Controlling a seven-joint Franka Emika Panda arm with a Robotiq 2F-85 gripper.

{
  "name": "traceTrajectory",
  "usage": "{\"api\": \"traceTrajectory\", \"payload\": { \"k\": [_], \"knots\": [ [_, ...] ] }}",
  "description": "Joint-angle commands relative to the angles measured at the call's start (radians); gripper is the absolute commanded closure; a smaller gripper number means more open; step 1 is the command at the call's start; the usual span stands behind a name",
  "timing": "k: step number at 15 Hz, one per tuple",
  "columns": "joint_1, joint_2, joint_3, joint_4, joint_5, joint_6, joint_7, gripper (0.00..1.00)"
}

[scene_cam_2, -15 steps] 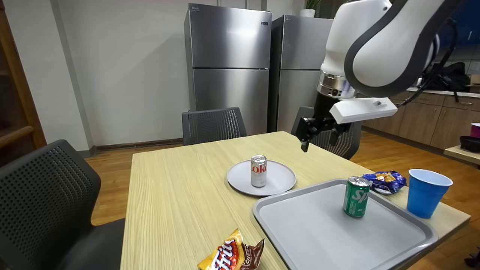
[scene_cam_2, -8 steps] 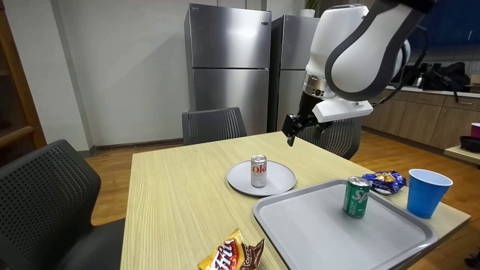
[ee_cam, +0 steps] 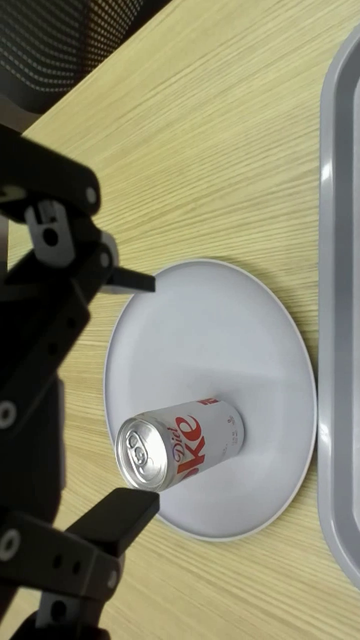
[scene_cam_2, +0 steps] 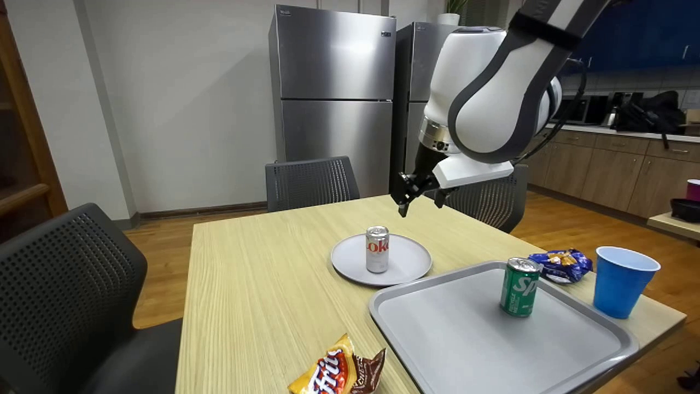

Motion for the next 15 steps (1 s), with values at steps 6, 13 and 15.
{"api": "traceTrajectory", "payload": {
  "k": [6, 13, 15],
  "knots": [
    [-0.064, 0.105, 0.102, 0.122, 0.033, 0.006, -0.095, 0.0],
    [-0.094, 0.213, 0.145, 0.237, 0.135, -0.01, -0.2, 0.0],
    [-0.096, 0.24, 0.148, 0.268, 0.177, -0.017, -0.245, 0.0]
  ]
}}
